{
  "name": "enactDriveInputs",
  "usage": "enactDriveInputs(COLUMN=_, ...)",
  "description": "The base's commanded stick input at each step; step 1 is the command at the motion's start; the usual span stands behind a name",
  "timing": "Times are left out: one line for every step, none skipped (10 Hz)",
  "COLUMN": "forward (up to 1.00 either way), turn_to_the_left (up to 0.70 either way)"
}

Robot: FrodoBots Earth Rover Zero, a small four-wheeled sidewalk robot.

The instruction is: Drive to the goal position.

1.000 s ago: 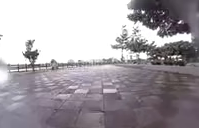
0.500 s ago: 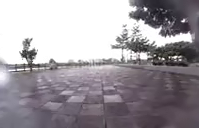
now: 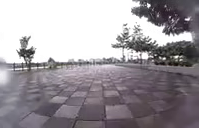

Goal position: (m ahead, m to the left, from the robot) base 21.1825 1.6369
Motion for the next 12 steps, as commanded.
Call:
enactDriveInputs(forward=1.00, turn_to_the_left=0.00)
enactDriveInputs(forward=1.00, turn_to_the_left=0.00)
enactDriveInputs(forward=1.00, turn_to_the_left=0.00)
enactDriveInputs(forward=1.00, turn_to_the_left=0.00)
enactDriveInputs(forward=1.00, turn_to_the_left=0.00)
enactDriveInputs(forward=1.00, turn_to_the_left=0.00)
enactDriveInputs(forward=1.00, turn_to_the_left=0.00)
enactDriveInputs(forward=1.00, turn_to_the_left=0.00)
enactDriveInputs(forward=1.00, turn_to_the_left=0.00)
enactDriveInputs(forward=1.00, turn_to_the_left=0.00)
enactDriveInputs(forward=1.00, turn_to_the_left=0.00)
enactDriveInputs(forward=1.00, turn_to_the_left=0.00)
